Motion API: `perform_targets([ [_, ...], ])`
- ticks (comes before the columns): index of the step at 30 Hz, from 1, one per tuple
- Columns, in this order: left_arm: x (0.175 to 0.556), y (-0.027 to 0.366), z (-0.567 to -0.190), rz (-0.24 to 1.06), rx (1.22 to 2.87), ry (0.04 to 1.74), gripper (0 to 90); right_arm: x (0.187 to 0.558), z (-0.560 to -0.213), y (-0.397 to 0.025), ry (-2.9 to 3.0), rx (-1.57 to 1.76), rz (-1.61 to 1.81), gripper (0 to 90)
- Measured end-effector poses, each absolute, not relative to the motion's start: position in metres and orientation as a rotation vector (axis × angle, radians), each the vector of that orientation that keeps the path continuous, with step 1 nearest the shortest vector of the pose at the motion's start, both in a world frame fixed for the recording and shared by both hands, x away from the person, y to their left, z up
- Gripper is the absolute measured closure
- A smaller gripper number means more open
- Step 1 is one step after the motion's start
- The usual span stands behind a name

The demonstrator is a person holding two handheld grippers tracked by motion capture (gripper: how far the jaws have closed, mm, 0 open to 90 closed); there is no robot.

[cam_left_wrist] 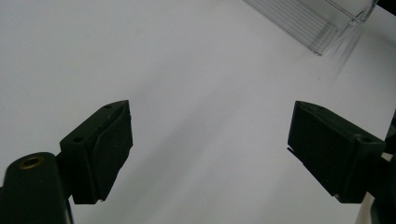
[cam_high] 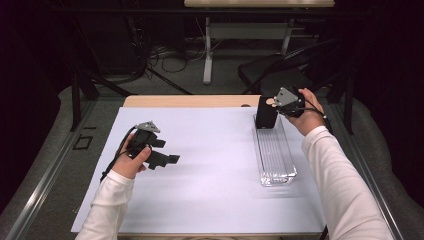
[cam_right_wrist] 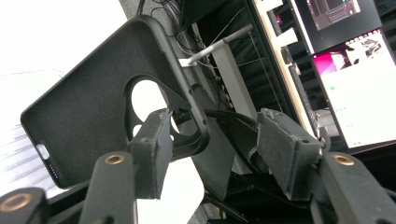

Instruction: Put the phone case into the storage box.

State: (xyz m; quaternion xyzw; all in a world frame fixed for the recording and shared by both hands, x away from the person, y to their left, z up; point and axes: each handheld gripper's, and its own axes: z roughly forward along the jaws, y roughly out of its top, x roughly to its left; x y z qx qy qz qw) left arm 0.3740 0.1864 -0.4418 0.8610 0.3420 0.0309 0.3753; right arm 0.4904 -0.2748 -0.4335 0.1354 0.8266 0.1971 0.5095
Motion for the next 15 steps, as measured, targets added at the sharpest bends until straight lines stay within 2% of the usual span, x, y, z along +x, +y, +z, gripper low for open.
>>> perform_targets([
  [4, 0.373, 0.187, -0.440, 0.082, 2.201, 0.873, 14.1, 0.487, -0.431, -0.273, 1.986, 0.352, 0.490, 37.8],
  [6, 0.372, 0.187, -0.440, 0.085, 2.200, 0.870, 14.1, 0.484, -0.430, -0.272, 1.981, 0.399, 0.514, 32.4],
  [15, 0.370, 0.187, -0.438, 0.092, 2.196, 0.865, 14.1, 0.474, -0.421, -0.264, 1.991, 0.471, 0.552, 27.5],
])
